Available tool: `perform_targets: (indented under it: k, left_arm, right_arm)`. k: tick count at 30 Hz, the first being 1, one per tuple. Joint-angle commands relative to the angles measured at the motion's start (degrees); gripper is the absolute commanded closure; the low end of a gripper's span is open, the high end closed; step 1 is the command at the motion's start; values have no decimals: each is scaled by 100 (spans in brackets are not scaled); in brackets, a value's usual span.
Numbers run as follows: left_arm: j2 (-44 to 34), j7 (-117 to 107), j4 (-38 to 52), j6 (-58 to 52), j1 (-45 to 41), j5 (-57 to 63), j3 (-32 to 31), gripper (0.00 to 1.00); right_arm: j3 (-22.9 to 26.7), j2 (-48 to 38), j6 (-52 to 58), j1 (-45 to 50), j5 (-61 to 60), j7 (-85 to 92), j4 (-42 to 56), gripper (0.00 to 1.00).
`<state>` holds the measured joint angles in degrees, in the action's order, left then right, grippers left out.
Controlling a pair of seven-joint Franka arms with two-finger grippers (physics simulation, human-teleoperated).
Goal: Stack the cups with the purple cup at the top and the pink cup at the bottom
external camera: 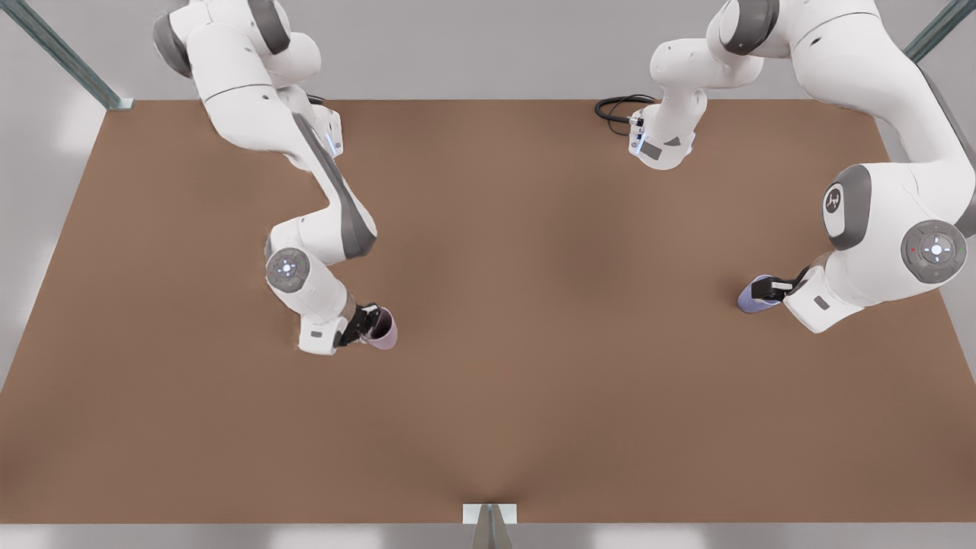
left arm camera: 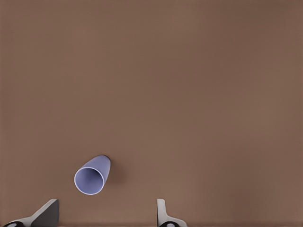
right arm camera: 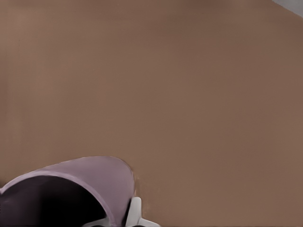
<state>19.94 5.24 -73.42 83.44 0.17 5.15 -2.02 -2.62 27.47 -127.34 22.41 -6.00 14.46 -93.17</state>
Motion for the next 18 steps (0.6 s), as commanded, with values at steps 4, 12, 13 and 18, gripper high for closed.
perform_targets:
  k: [4, 12, 13, 18]
  left_arm:
    - [1, -6, 3, 14, 0, 3, 0, 0]
    - [10, -6, 3, 23, 0, 3, 0, 0]
    - [10, -6, -6, 14, 0, 3, 0, 0]
    - [141, 12, -594, 577, 0, -753, 615, 0]
  right_arm:
    - [42, 1796, 1263, 1283, -235, -6780, 2847, 79]
    - [139, 3290, 1413, 1995, -208, -8056, 4544, 79]
    - [139, 3291, 1370, 1986, -208, -8073, 4545, 79]
    - [157, 3440, 1211, 1995, -208, -8073, 4545, 79]
